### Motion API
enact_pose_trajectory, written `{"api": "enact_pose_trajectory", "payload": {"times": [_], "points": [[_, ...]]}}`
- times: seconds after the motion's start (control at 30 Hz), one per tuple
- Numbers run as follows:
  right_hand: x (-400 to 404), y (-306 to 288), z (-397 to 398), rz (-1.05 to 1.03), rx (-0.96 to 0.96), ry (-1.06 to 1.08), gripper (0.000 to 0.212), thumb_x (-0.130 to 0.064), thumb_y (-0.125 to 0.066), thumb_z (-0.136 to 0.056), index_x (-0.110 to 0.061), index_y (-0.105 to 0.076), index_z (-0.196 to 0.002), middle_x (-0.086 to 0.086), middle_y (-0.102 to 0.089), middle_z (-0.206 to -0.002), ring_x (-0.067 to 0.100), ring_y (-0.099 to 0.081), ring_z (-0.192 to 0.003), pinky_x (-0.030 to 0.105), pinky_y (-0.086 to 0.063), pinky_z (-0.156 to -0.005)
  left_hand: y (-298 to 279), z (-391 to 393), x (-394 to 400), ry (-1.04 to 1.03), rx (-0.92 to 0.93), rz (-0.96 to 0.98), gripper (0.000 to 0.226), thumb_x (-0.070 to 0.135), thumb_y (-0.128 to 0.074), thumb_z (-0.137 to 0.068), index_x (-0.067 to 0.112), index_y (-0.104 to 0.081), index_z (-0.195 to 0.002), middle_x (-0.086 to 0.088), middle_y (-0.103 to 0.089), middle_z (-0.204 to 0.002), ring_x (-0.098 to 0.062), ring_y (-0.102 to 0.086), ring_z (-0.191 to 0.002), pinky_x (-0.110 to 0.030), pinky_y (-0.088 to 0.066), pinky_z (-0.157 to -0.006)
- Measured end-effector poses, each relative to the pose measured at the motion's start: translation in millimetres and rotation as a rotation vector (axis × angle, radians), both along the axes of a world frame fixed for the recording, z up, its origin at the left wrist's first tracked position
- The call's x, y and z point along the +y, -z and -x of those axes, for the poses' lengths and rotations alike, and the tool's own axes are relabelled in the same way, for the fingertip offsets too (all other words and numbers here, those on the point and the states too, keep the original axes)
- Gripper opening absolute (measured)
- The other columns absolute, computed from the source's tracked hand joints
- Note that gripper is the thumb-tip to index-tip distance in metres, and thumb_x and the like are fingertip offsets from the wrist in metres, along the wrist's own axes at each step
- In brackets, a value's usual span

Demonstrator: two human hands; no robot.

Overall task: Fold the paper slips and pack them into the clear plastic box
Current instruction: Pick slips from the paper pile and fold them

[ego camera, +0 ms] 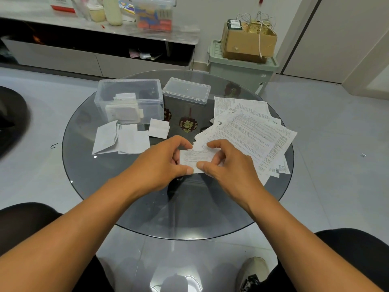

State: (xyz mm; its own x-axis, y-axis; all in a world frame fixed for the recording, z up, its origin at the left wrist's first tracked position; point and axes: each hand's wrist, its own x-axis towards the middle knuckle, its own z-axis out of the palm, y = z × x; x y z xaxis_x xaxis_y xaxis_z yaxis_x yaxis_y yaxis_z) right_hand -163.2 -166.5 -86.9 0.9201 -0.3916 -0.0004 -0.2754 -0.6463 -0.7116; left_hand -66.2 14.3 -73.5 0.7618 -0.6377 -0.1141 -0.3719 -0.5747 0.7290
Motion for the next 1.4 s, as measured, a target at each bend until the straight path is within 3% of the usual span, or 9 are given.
{"api": "enact_pose_trajectory", "payload": {"times": [0.17,0.33,0.43,0.53,0.67,0.83,1.1,1.3,1.4], "points": [[7,-6,-7,0.162,0.086,-0.010,0.048,-0.059,-0.077,-0.082,-0.034,-0.063,-0.120,-0.008,-0.059,-0.114,0.015,-0.057,-0.103,0.041,-0.040,-0.095,0,-1,0,-0.024,-0.138,-0.093,0.066,0.044,-0.084,-0.079,0.039,-0.052,-0.137,0.013,-0.053,-0.107,-0.009,-0.056,-0.088,-0.032,-0.052,-0.082],[7,-4,-14,0.032,0.055,-0.014,0.033,-0.048,-0.081,-0.078,-0.033,-0.058,-0.097,-0.014,-0.064,-0.107,0.017,-0.059,-0.102,0.044,-0.046,-0.093,1,-5,-2,-0.039,-0.130,-0.082,0.039,0.045,-0.087,-0.074,0.038,-0.065,-0.106,0.009,-0.053,-0.106,-0.009,-0.055,-0.079,-0.026,-0.044,-0.063],[10,-1,-18,-0.184,-0.031,-0.025,0.037,-0.035,-0.081,-0.083,-0.040,-0.058,-0.111,-0.015,-0.066,-0.093,0.007,-0.064,-0.088,0.038,-0.054,-0.080,2,-4,0,-0.050,-0.076,-0.043,0.034,0.039,-0.085,-0.078,0.036,-0.057,-0.098,0.011,-0.060,-0.100,-0.007,-0.059,-0.078,-0.028,-0.047,-0.063],[17,-8,-21,-0.258,-0.096,-0.104,0.047,-0.024,-0.074,-0.093,-0.042,-0.056,-0.132,-0.012,-0.067,-0.078,0.000,-0.062,-0.069,0.022,-0.045,-0.069,2,-4,5,-0.077,-0.006,0.066,0.029,0.034,-0.080,-0.085,0.037,-0.056,-0.102,0.013,-0.069,-0.093,-0.007,-0.067,-0.081,-0.033,-0.056,-0.073],[28,-10,-25,-0.205,-0.126,-0.171,0.041,-0.025,-0.060,-0.103,-0.049,-0.053,-0.135,-0.009,-0.071,-0.081,0.005,-0.066,-0.082,0.023,-0.051,-0.076,-3,-11,16,-0.137,-0.044,0.065,0.020,0.027,-0.076,-0.089,0.035,-0.061,-0.100,0.011,-0.070,-0.091,-0.011,-0.067,-0.084,-0.039,-0.055,-0.080],[47,-17,-35,-0.169,-0.150,-0.208,0.039,-0.029,-0.051,-0.107,-0.041,-0.047,-0.144,-0.014,-0.066,-0.089,0.002,-0.063,-0.084,0.021,-0.053,-0.074,-11,-19,35,-0.216,-0.203,-0.032,0.012,0.029,-0.067,-0.096,0.030,-0.060,-0.086,0.011,-0.059,-0.071,-0.009,-0.055,-0.068,-0.030,-0.037,-0.059],[40,-36,-107,-0.064,0.006,-0.090,0.052,-0.039,-0.070,-0.096,-0.024,-0.054,-0.143,-0.001,-0.062,-0.132,0.019,-0.061,-0.116,0.044,-0.053,-0.103,-9,-33,60,-0.318,-0.150,-0.058,0.013,0.027,-0.070,-0.094,0.025,-0.062,-0.083,0.005,-0.066,-0.076,-0.023,-0.066,-0.077,-0.042,-0.057,-0.073],[53,-30,-142,-0.014,0.180,-0.136,0.029,-0.032,-0.083,-0.085,-0.017,-0.067,-0.104,0.005,-0.069,-0.112,0.023,-0.066,-0.094,0.033,-0.055,-0.076,-8,-34,59,-0.323,-0.149,-0.098,0.008,0.027,-0.066,-0.096,0.025,-0.061,-0.090,0.000,-0.067,-0.080,-0.025,-0.067,-0.077,-0.041,-0.055,-0.075],[47,-31,-135,-0.132,0.152,-0.109,0.016,-0.028,-0.078,-0.091,-0.016,-0.068,-0.095,0.005,-0.071,-0.101,0.025,-0.067,-0.087,0.038,-0.057,-0.078,-8,-36,62,-0.337,-0.156,-0.105,0.010,0.025,-0.061,-0.097,0.024,-0.059,-0.088,0.000,-0.066,-0.079,-0.027,-0.066,-0.079,-0.036,-0.052,-0.071]]}}
